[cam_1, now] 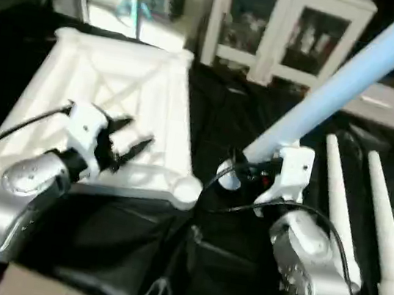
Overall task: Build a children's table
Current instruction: Insert table leg to table base
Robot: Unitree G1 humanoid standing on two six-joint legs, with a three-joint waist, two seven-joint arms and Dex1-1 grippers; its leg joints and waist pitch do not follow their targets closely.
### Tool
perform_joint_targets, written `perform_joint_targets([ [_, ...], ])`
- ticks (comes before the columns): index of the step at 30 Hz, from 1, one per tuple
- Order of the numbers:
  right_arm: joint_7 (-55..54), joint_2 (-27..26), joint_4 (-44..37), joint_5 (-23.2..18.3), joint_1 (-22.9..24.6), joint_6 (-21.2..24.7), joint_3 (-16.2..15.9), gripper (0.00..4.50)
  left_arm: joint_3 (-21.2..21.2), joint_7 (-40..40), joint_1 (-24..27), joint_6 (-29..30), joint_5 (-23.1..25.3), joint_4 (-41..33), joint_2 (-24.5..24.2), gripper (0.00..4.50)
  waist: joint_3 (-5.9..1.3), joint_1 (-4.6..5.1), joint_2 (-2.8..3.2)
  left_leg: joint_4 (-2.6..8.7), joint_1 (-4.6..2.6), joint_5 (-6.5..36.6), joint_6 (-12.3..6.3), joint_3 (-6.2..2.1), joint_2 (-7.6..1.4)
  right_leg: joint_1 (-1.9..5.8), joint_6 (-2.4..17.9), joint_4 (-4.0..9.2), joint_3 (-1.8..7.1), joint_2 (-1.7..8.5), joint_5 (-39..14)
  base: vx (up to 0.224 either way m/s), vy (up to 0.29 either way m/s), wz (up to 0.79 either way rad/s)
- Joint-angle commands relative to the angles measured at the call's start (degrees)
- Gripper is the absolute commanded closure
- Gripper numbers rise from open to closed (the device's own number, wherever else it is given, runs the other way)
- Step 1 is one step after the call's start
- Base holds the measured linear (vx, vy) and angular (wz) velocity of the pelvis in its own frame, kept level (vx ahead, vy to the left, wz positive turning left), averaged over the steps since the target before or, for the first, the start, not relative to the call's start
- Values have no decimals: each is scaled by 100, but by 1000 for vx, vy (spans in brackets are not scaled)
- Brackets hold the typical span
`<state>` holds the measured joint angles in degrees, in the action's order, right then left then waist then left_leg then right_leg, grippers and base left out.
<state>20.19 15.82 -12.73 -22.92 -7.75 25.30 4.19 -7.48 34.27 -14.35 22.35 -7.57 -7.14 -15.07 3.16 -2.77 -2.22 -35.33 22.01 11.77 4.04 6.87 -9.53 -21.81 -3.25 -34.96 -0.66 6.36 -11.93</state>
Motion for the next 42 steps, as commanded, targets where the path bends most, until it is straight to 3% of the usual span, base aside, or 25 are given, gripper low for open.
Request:
perform_joint_targets([
  [1,534,335,256,-191,-259,128,140,266,-476,782,-409,146,-43,331,-95,81,-248,14,175,610,-254,2848,417,52,-148,-31,656,572,28,-10,-2090,-102,19,10],
  [2,996,566,402,-257,-341,90,97,266,-643,1241,-641,193,-137,639,-155,74,-258,-2,121,618,-227,2889,398,56,-149,8,665,534,24,4,-2108,-94,20,8],
  [3,996,566,402,-257,-341,90,97,266,-643,1241,-641,193,-137,639,-155,74,-275,-29,102,605,-210,2731,342,74,-153,21,684,516,36,32,-2054,-94,20,8],
  [4,1136,692,439,-222,-336,94,70,266,-739,1451,-761,252,-148,796,-220,62,-305,-51,54,603,-134,2220,206,121,-170,82,751,488,63,74,-1794,0,0,0],
  [5,1404,902,521,-410,-399,286,154,266,-900,1753,-1080,394,-186,1093,-314,41,-299,-72,108,608,-132,1947,128,164,-164,57,798,472,59,49,-1714,0,0,0],
  [7,1649,1047,600,-484,-430,319,154,266,-961,1843,-1291,379,-126,1367,-325,38,-283,-50,123,612,-101,2089,151,181,-169,51,820,490,45,64,-1907,0,0,0],
  [8,1919,1266,701,-391,-382,270,63,266,-1036,1859,-1459,325,10,1688,-277,34,-321,-52,14,591,-77,2007,123,185,-177,85,779,479,34,90,-2049,0,0,0],
  [9,1919,1266,701,-391,-382,270,63,266,-1036,1859,-1459,325,10,1688,-277,34,-316,-66,46,591,-95,1974,113,194,-185,62,783,498,41,98,-2065,0,0,0],
  [10,2010,1380,774,-337,-400,253,34,266,-1095,1835,-1584,275,132,1874,-264,30,-315,-41,-46,579,-59,1789,39,206,-197,70,798,491,40,109,-1985,0,0,0],
  [11,2093,1447,863,-373,-468,302,52,266,-1164,1810,-1724,294,268,2098,-260,30,-323,-38,57,576,-59,1657,45,207,-199,68,811,479,39,105,-1868,0,0,0],
  [12,2154,1486,918,-388,-531,305,43,266,-1205,1838,-1798,325,303,2231,-273,30,-336,-16,44,570,-52,1591,46,213,-197,75,833,479,33,97,-1749,0,0,0],
  [14,2282,1568,973,-388,-632,298,-1,266,-1227,1790,-1906,515,330,2471,-262,30,-358,5,-51,556,-18,1428,-28,227,-194,96,936,435,14,86,-1409,0,0,0],
  [16,2332,1579,1009,-414,-712,308,8,266,-1233,1776,-1974,598,315,2628,-265,47,-383,22,-57,528,5,1109,-167,241,-191,114,1072,388,7,86,-983,0,0,0],
  [19,2449,1566,1081,-502,-908,348,17,266,-1174,1726,-2081,618,333,2913,-270,66,-439,18,-52,433,14,255,-535,282,-191,111,1418,258,-6,47,234,0,0,0],
  [20,2493,1561,1087,-517,-951,352,6,266,-1149,1737,-2103,580,355,2985,-274,84,-436,12,-92,414,13,130,-689,307,-191,114,1527,243,-8,45,435,0,0,0],
  [21,2493,1561,1087,-517,-951,352,6,266,-1149,1737,-2103,580,355,2985,-274,84,-438,-3,-80,417,10,99,-726,308,-199,125,1573,234,-8,57,465,0,0,0],
  [22,2536,1558,1088,-527,-984,359,-3,266,-1120,1770,-2123,593,349,3022,-281,98,-419,-12,-106,411,-2,125,-793,330,-210,102,1620,249,-3,61,418,0,0,0],
  [25,2645,1554,1102,-538,-1044,375,-46,266,-1189,2062,-2137,602,340,2996,-428,113,-384,-49,-101,447,-26,409,-722,341,-242,86,1581,283,2,81,-84,0,0,0],
  [31,2788,1521,1188,-502,-1191,387,-165,266,-1380,2580,-2167,529,378,2914,-783,170,-333,-67,-86,523,-72,1081,-257,352,-266,24,1333,360,15,70,-870,0,0,0],
  [34,2813,1510,1176,-492,-1211,398,-182,266,-1436,2681,-2158,511,410,2874,-850,191,-338,-70,-83,538,-67,1137,-155,343,-267,23,1276,348,16,67,-846,0,0,0],
  [40,2763,1375,1139,-491,-1250,410,-241,266,-1553,2512,-2239,78,687,3253,-755,239,-352,-85,-76,518,-63,909,-208,354,-259,35,1344,318,18,68,-478,0,0,0],
  [42,2742,1340,1091,-511,-1246,428,-277,266,-1587,2404,-2312,-110,761,3436,-643,246,-345,-77,-105,519,-54,936,-230,360,-257,33,1346,332,18,64,-489,0,0,0],
])
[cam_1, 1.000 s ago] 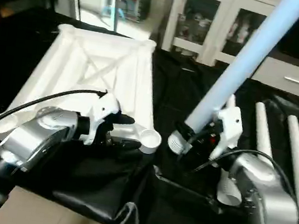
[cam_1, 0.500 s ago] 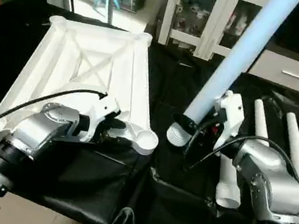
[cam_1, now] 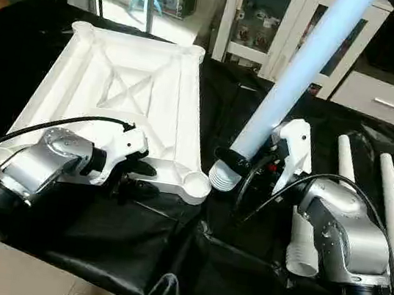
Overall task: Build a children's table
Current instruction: Insert table leg to table base
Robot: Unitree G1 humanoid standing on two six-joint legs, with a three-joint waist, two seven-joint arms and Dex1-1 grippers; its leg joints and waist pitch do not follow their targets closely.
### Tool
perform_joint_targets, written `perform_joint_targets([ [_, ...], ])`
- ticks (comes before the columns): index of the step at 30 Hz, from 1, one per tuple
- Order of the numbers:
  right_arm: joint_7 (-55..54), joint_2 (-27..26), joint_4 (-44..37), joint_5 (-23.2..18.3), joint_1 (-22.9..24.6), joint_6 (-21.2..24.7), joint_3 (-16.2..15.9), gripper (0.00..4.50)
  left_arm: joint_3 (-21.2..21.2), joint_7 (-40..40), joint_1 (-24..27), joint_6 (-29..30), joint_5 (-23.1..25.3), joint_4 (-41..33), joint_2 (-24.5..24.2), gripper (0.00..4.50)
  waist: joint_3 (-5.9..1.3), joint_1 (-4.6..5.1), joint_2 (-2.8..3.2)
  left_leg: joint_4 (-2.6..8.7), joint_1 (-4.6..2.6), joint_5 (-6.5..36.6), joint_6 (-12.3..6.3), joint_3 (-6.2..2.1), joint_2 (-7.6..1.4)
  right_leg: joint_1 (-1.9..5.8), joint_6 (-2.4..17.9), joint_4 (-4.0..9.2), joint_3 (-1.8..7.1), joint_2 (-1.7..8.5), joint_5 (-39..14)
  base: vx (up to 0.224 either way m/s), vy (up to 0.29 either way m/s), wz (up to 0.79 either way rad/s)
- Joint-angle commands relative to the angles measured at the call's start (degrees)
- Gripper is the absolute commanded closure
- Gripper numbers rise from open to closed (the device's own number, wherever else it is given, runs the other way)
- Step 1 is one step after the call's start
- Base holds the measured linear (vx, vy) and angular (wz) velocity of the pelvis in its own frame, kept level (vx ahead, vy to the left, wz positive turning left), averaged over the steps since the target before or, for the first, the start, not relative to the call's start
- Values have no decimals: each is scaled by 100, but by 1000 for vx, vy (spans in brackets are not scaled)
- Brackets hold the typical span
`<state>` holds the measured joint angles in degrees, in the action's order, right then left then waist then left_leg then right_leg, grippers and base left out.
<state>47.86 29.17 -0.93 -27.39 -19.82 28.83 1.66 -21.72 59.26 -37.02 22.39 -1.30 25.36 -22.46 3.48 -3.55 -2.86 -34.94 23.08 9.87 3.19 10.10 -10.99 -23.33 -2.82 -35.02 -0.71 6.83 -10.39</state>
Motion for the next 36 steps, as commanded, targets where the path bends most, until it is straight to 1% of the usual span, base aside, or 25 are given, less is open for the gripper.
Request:
perform_joint_targets([
  [1,-13,5,-104,-72,-31,84,-34,266,-209,-68,-63,-165,156,217,109,256,-380,-8,-35,481,-162,1142,-137,33,-113,191,1301,335,20,24,-674,0,0,0],
  [3,13,7,-124,-76,-16,96,-47,266,-271,-15,-77,-220,197,255,115,279,-378,-11,-42,489,-164,1184,-123,31,-120,189,1271,344,25,29,-781,0,0,0],
  [7,136,36,-122,-58,-15,136,-117,266,-493,213,-139,-425,417,541,80,301,-357,-2,-43,507,-163,1314,-99,30,-119,169,1190,380,29,27,-994,0,0,0],
  [9,177,48,-103,-47,-35,151,-141,266,-580,324,-148,-534,509,627,25,330,-358,-1,-41,516,-162,1384,-52,23,-125,170,1159,382,28,36,-1074,0,0,0],
  [11,195,51,-72,-27,-60,154,-144,266,-595,402,-150,-608,540,671,-20,333,-353,6,-44,525,-161,1478,1,18,-126,162,1139,388,28,44,-1177,0,0,0],
  [13,201,54,-62,-30,-71,163,-140,266,-591,447,-143,-607,534,649,-57,347,-358,10,-50,529,-162,1500,14,17,-131,160,1138,385,28,44,-1182,0,0,0],
  [14,211,55,-43,-36,-91,173,-135,266,-568,491,-137,-585,513,623,-92,372,-355,16,-42,532,-159,1490,18,16,-130,156,1147,381,27,43,-1151,0,0,0],
  [17,225,38,-13,-29,-110,159,-140,266,-507,500,-121,-581,492,648,-101,381,-362,23,-58,525,-149,1381,-19,20,-128,167,1176,367,26,44,-1040,0,0,0],
  [18,224,28,-4,-30,-117,156,-142,266,-496,506,-116,-581,489,658,-102,396,-361,23,-57,524,-152,1373,-26,23,-127,164,1183,369,26,43,-1030,0,0,0],
  [19,212,8,16,-27,-131,151,-145,266,-485,534,-101,-573,469,657,-104,396,-362,24,-57,521,-155,1372,-33,26,-127,162,1191,372,27,43,-1024,0,0,0],
  [20,191,-17,42,-28,-142,147,-142,266,-457,552,-81,-564,448,659,-90,418,-366,20,-81,520,-152,1362,-55,29,-130,166,1203,369,27,52,-1074,0,0,0],
  [21,178,-32,61,-29,-148,143,-139,266,-437,563,-68,-558,435,661,-79,418,-368,18,-80,519,-153,1353,-61,30,-130,168,1200,374,28,52,-1086,0,0,0],
  [24,-96,-233,307,11,-275,159,-100,266,-282,653,117,-407,154,429,-1,440,-371,51,-73,535,-148,1393,-13,26,-131,157,1208,377,20,50,-1184,0,0,0],
  [25,-96,-233,307,11,-275,159,-100,266,-282,653,117,-407,154,429,-1,440,-378,58,-75,528,-160,1372,-5,28,-133,152,1236,364,23,48,-1107,0,0,0],
  [26,-208,-335,424,50,-370,205,-139,266,-348,650,303,-399,146,248,21,440,-395,63,-87,520,-156,1292,-29,31,-139,165,1267,349,24,52,-980,0,0,0],
  [27,-215,-342,432,52,-379,210,-143,266,-357,648,318,-406,152,237,23,440,-393,65,-81,523,-143,1227,-41,28,-135,172,1269,343,19,49,-913,0,0,0],
  [28,-234,-362,454,59,-402,224,-153,266,-380,644,357,-424,170,209,26,440,-395,67,-90,506,-165,1154,-95,49,-132,161,1285,341,24,32,-792,0,0,0],
  [29,-237,-377,476,61,-447,253,-174,266,-405,627,438,-397,167,129,68,440,-390,65,-106,506,-153,1101,-147,55,-131,175,1286,339,26,36,-771,0,0,0],
  [30,-229,-376,514,48,-522,358,-203,266,-426,589,537,-354,140,-10,152,440,-388,63,-129,503,-154,1079,-169,63,-134,176,1279,346,29,40,-782,0,0,0],
  [31,-226,-377,546,44,-567,434,-217,266,-420,566,590,-327,130,-93,208,440,-385,61,-121,502,-158,1045,-204,64,-140,175,1283,342,31,43,-804,0,0,0],
  [32,-221,-365,573,57,-594,486,-235,266,-402,554,614,-289,113,-144,252,440,-378,63,-159,498,-155,1020,-226,78,-140,169,1273,356,31,46,-869,0,0,0],
  [33,-190,-346,593,70,-609,539,-279,266,-398,539,639,-257,109,-200,288,440,-378,54,-145,500,-155,1011,-228,74,-142,174,1265,351,33,51,-899,0,0,0],
  [34,-177,-337,601,76,-614,559,-297,266,-396,532,649,-244,107,-223,302,440,-377,39,-148,493,-172,992,-251,85,-147,160,1260,356,37,51,-912,0,0,0],
  [35,-92,-305,594,70,-612,641,-376,266,-408,508,690,-207,112,-303,338,440,-369,29,-177,493,-172,993,-269,96,-153,152,1241,366,38,50,-947,0,0,0],
  [36,-52,-297,574,55,-602,672,-403,266,-418,499,708,-203,120,-329,341,440,-367,18,-167,496,-173,1005,-270,96,-153,154,1225,366,38,50,-982,0,0,0],
])
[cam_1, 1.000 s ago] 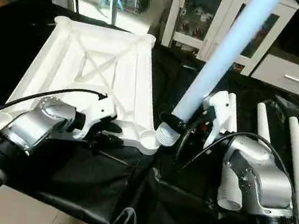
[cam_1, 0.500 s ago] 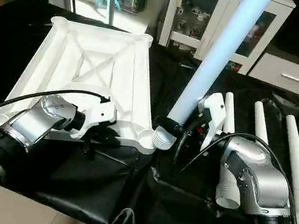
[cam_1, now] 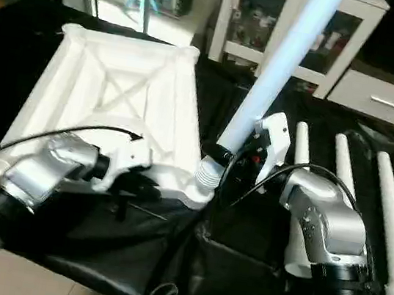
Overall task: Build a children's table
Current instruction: Insert table leg to table base
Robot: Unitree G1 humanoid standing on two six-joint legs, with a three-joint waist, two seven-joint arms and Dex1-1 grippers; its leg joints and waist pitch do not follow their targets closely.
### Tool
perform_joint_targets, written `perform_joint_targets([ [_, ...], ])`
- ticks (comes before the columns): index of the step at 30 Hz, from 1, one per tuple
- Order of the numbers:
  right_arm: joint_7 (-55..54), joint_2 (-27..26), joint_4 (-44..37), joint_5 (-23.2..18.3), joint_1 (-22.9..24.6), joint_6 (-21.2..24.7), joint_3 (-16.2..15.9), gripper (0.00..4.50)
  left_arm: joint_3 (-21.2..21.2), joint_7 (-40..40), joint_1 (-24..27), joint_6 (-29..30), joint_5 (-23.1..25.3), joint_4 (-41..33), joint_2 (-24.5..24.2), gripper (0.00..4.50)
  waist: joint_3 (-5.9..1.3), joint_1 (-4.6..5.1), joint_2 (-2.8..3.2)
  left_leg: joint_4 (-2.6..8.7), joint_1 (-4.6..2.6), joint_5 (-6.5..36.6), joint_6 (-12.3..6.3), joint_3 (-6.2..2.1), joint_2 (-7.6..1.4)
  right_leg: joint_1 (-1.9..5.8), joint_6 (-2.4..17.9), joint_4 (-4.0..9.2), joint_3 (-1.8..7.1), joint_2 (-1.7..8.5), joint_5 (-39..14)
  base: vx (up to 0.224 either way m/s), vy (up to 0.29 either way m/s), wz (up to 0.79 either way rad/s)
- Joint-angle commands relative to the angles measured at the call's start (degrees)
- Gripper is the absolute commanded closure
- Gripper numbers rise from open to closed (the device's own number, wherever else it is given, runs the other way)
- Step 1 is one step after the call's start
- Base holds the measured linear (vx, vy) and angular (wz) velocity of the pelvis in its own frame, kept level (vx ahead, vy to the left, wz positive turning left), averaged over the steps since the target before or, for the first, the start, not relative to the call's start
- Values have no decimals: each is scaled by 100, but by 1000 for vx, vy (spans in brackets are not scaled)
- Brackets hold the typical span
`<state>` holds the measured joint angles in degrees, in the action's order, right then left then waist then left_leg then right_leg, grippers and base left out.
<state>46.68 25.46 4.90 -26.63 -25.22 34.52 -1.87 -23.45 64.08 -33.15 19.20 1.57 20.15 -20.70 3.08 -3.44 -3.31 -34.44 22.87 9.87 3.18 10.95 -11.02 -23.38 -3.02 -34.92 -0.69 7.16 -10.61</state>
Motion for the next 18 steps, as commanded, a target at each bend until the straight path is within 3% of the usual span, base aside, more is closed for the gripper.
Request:
perform_joint_targets([
  [1,90,80,-22,-32,-60,125,-63,266,-246,10,327,121,-162,180,165,447,-324,1,-114,454,-157,1040,-254,16,-153,148,1205,364,37,16,-1031,0,0,0],
  [6,306,156,-136,-110,-77,440,-217,266,-274,-41,389,158,-26,59,145,450,-306,9,-157,475,-143,1180,-176,12,-161,129,1014,391,40,29,-1334,0,0,0],
  [10,324,230,-104,37,-74,416,-305,266,-273,-68,383,163,56,36,140,450,-295,7,-194,476,-145,1192,-136,17,-160,112,947,401,46,28,-1368,0,0,0],
  [18,329,238,35,169,-154,358,-335,266,-274,-82,378,181,120,-15,142,450,-292,21,-210,498,-143,1395,-3,4,-161,93,869,419,47,19,-1496,0,0,0],
])
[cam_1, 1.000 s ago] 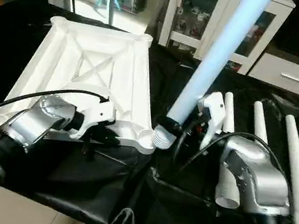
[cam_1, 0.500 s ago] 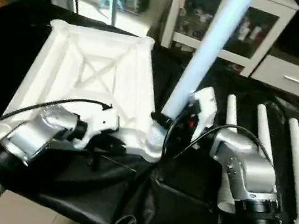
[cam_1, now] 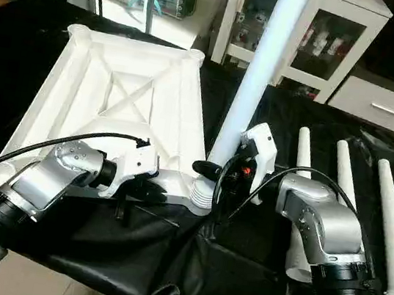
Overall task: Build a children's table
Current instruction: Insert table leg to table base
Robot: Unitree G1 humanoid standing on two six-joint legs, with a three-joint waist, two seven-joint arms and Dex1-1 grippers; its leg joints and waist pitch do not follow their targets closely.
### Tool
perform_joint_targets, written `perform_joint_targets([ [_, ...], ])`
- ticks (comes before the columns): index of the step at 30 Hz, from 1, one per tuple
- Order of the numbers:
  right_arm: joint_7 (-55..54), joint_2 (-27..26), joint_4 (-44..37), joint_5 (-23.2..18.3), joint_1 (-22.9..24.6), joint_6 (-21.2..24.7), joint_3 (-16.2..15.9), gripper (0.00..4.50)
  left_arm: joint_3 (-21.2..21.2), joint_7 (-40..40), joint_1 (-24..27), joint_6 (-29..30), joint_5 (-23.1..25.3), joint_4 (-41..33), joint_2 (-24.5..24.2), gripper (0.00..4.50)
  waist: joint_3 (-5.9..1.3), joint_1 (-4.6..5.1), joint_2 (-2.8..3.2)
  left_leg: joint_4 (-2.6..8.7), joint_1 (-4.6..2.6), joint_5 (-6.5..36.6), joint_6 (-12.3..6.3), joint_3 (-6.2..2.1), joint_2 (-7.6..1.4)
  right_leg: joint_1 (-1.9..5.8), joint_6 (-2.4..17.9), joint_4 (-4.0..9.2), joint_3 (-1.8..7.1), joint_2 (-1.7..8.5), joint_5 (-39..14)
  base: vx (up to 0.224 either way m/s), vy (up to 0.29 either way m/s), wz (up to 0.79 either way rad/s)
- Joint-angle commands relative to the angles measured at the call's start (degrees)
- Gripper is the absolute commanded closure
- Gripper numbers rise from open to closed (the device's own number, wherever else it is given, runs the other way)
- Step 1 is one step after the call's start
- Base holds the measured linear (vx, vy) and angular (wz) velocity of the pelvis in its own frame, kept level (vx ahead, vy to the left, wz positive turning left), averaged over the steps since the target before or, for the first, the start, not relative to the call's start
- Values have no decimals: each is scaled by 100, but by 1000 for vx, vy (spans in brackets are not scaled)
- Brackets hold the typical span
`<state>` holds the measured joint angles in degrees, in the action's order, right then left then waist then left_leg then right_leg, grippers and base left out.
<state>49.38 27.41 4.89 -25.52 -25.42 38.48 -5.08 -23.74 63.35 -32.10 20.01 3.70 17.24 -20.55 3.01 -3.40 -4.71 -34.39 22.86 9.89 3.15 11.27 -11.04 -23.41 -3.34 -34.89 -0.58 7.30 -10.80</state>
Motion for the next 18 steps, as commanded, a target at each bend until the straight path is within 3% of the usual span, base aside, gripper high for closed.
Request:
perform_joint_targets([
  [1,39,15,73,60,-150,-56,-48,266,-248,10,270,93,-83,274,129,450,-287,16,-73,494,-142,1392,11,-29,-160,98,906,415,35,4,-1455,0,0,0],
  [12,36,-157,365,270,-264,-134,-255,266,-246,67,230,54,-21,333,171,450,-277,45,-77,519,-142,1619,111,-43,-162,83,883,433,37,0,-1559,0,0,0],
  [18,0,-245,598,353,-236,-203,-316,266,-228,41,253,75,0,313,210,450,-261,64,-87,544,-144,1930,200,-61,-166,57,799,475,40,10,-1887,0,0,0],
])
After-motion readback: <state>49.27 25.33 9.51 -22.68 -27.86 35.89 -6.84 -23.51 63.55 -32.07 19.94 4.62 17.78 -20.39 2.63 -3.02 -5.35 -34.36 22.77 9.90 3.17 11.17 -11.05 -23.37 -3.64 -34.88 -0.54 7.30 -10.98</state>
